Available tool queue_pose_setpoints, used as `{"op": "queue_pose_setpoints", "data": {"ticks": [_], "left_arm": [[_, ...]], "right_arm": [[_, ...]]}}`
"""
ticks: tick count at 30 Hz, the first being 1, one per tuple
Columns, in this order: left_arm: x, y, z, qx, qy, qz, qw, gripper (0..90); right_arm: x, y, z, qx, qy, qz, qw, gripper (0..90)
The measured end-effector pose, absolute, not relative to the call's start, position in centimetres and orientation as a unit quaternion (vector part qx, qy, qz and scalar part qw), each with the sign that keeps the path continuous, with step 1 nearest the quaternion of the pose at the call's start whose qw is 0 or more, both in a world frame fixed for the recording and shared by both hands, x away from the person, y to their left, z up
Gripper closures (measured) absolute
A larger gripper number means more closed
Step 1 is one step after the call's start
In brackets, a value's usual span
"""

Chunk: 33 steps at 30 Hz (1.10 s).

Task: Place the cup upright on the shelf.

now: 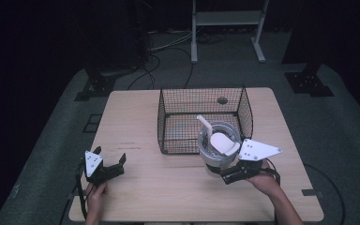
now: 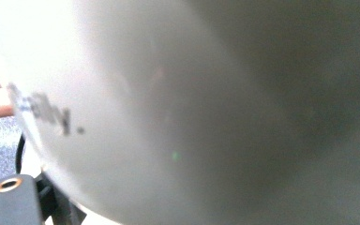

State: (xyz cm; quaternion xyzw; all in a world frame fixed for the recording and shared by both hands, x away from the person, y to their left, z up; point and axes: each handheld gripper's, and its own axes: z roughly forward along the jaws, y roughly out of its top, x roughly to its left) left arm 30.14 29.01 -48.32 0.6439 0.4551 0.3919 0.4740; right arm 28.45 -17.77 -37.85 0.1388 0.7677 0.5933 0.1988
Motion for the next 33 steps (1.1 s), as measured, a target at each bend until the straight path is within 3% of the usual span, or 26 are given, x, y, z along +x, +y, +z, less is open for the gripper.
{"op": "queue_pose_setpoints", "data": {"ticks": [33], "left_arm": [[30.1,29.0,-48.3,0.643,0.452,0.393,0.477,0.0]], "right_arm": [[34.2,-16.3,-32.9,0.14,0.766,0.603,0.175,8.5]]}}
